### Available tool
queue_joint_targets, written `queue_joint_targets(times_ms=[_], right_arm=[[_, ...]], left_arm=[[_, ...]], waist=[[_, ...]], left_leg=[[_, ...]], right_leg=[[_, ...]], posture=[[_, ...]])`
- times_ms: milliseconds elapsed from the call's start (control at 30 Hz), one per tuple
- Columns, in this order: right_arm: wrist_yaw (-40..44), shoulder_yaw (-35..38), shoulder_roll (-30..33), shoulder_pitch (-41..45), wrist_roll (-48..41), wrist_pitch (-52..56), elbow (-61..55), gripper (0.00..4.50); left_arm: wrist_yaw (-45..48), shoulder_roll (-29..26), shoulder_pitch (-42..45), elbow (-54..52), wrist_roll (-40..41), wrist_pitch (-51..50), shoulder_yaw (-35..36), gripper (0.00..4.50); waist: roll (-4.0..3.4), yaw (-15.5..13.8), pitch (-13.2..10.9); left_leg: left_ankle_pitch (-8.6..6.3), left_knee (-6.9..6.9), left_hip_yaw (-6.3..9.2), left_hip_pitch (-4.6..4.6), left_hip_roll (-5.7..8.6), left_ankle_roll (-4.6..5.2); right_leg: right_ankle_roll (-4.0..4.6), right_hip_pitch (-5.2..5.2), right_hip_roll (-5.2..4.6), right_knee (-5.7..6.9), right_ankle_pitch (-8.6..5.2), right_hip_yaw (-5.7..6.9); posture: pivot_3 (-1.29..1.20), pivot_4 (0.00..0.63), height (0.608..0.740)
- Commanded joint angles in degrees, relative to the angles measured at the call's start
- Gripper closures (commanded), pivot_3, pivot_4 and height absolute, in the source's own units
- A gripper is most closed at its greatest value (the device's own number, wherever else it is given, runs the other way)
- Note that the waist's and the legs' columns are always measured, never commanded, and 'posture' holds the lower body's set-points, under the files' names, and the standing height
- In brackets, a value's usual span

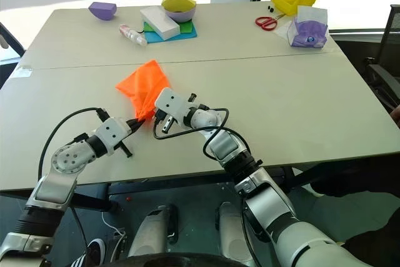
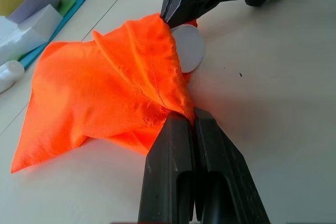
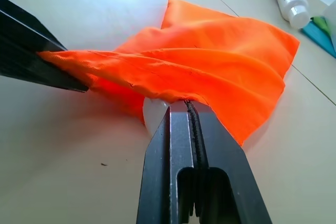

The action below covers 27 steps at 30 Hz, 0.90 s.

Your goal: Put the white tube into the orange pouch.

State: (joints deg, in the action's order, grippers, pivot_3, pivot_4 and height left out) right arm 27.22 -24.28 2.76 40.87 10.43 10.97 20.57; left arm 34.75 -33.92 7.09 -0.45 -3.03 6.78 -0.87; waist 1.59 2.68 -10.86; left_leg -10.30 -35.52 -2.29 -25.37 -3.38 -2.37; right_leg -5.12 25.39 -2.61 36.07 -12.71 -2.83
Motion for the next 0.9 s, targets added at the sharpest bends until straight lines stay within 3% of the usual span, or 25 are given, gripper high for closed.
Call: queue_joint_targets(times_ms=[33, 133, 267, 467, 567, 667, 833, 900], right_arm=[[2.6, 1.9, 0.5, 0.3, -2.3, -0.1, -3.3, 4.47], [11.5, 3.0, 4.3, -2.8, -7.8, 3.0, -11.7, 4.47], [18.9, 1.1, 11.6, -6.1, -8.4, 4.0, -18.6, 4.47], [12.0, -0.4, 11.3, -3.7, -0.9, -2.3, -11.2, 4.47], [13.8, 5.8, 11.4, -3.6, -7.2, 2.7, -13.1, 4.47], [18.2, 9.7, 13.8, -4.8, -13.2, 9.0, -19.5, 3.58], [24.8, 9.6, 21.9, -6.6, -14.4, 13.4, -24.6, 1.14], [26.2, 9.7, 24.2, -6.8, -14.6, 13.6, -24.7, 1.14]], left_arm=[[-0.1, -0.7, -0.5, -2.0, 0.3, 0.4, 0.9, 4.50], [-0.3, -0.9, -0.6, -1.9, 0.2, 0.5, 1.1, 4.50], [0.1, -1.4, -0.8, -1.8, 0.4, 0.9, 1.4, 4.50], [1.0, -2.9, -0.8, -0.3, 0.5, 2.6, 1.3, 4.50], [1.0, -3.4, -0.1, 0.4, 0.6, 2.7, 1.8, 4.50], [0.9, -3.7, -0.2, 0.8, 0.4, 3.1, 2.1, 4.50], [0.9, -3.7, -0.4, 0.8, 0.7, 3.3, 2.0, 4.50], [0.9, -3.6, -0.4, 0.9, 0.6, 3.4, 1.9, 4.50]], waist=[[0.00, 0.0, 0.0], [0.00, -0.2, 0.0], [0.01, -0.2, 0.0], [0.01, 0.8, 0.0], [0.01, 0.8, 0.0], [0.01, 0.4, 0.0], [0.01, -0.2, 0.0], [0.01, -0.2, 0.0]], left_leg=[[0.00, 0.00, -0.01, 0.00, -0.01, 0.00], [0.00, 0.00, -0.04, -0.01, -0.04, 0.00], [0.00, 0.00, -0.16, -0.02, -0.06, 0.00], [-0.01, 0.10, -0.24, 0.07, -0.22, -0.01], [0.00, 0.19, -0.32, 0.05, -0.22, -0.01], [0.00, 0.18, -0.36, 0.02, -0.23, 0.00], [0.00, 0.21, -0.41, 0.03, -0.24, 0.00], [0.00, 0.22, -0.42, 0.03, -0.24, -0.01]], right_leg=[[0.00, 0.00, 0.00, 0.00, 0.00, 0.00], [0.00, 0.00, 0.00, -0.02, 0.00, 0.00], [-0.04, -0.02, -0.04, -0.06, -0.02, -0.01], [0.09, 0.04, 0.07, -0.02, 0.05, -0.01], [0.11, 0.08, 0.04, -0.03, 0.06, -0.01], [0.09, 0.06, 0.02, -0.07, 0.05, -0.01], [0.03, 0.07, 0.01, -0.12, 0.00, -0.02], [0.03, 0.07, 0.01, -0.16, 0.00, -0.02]], posture=[[0.00, 0.150, 0.740], [0.00, 0.150, 0.740], [0.00, 0.150, 0.740], [0.00, 0.150, 0.740], [0.00, 0.150, 0.740], [0.00, 0.150, 0.740], [0.00, 0.150, 0.740], [0.00, 0.150, 0.740]])
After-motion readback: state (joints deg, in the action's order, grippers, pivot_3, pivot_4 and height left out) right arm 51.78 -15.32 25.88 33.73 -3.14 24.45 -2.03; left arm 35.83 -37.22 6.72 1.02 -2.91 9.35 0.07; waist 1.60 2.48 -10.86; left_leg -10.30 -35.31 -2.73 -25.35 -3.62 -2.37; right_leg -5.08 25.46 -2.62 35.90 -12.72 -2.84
